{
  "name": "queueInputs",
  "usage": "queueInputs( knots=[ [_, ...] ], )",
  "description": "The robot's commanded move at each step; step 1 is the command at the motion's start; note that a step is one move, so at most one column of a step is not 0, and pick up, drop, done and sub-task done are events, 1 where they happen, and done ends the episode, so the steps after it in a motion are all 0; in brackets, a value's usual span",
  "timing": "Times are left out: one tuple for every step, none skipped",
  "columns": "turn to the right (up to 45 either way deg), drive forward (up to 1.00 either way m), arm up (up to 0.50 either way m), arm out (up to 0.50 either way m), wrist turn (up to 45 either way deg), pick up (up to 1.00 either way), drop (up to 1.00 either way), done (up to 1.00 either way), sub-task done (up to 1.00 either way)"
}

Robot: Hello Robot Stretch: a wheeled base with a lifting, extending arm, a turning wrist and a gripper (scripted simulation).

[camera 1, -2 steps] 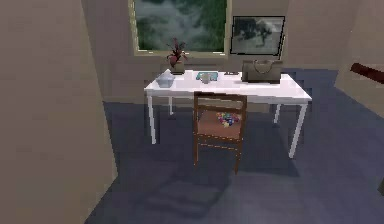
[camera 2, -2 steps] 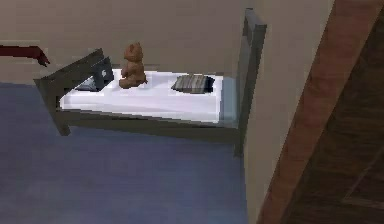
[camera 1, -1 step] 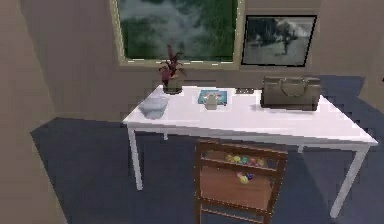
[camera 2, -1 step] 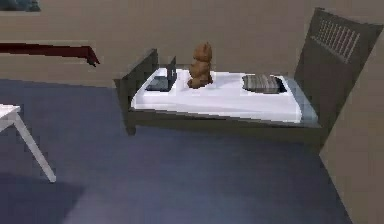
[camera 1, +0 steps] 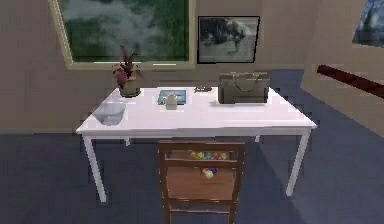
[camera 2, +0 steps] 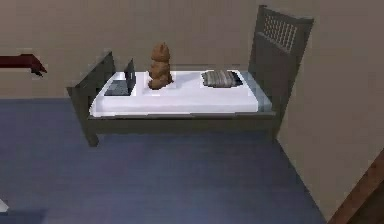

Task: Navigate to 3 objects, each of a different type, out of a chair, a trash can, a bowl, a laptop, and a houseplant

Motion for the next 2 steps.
queueInputs(
  knots=[
    [0.0,0.00,0.00,0.00,0.0,0.00,0.00,0.00,1.00],
    [0.0,0.50,0.00,0.00,0.0,0.00,0.00,0.00,0.00]
  ],
)
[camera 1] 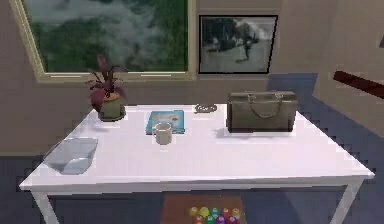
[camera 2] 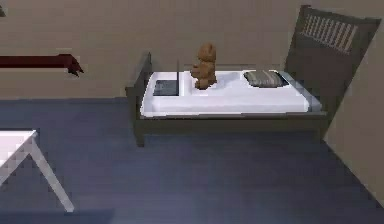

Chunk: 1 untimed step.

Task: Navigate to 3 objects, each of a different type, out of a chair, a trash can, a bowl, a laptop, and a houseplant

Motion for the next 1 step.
queueInputs(
  knots=[
    [-33.0,0.00,0.00,0.00,0.0,0.00,0.00,0.00,0.00]
  ],
)
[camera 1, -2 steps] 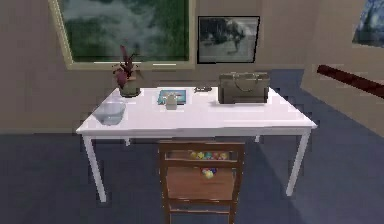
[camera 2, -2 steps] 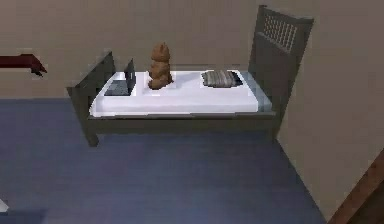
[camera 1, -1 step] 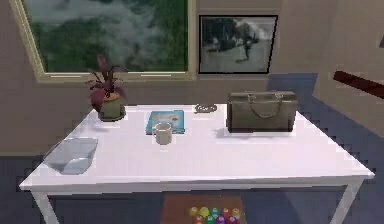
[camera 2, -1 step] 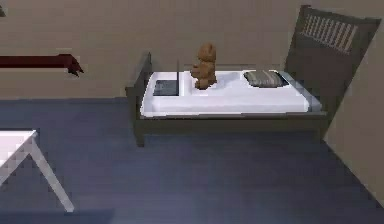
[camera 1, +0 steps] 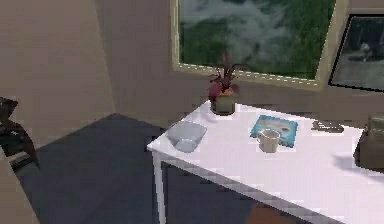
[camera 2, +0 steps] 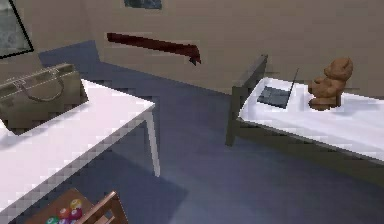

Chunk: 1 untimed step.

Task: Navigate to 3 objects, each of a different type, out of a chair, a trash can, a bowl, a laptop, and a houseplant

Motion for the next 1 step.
queueInputs(
  knots=[
    [0.0,0.00,0.00,0.00,0.0,0.00,0.00,1.00,0.00]
  ],
)
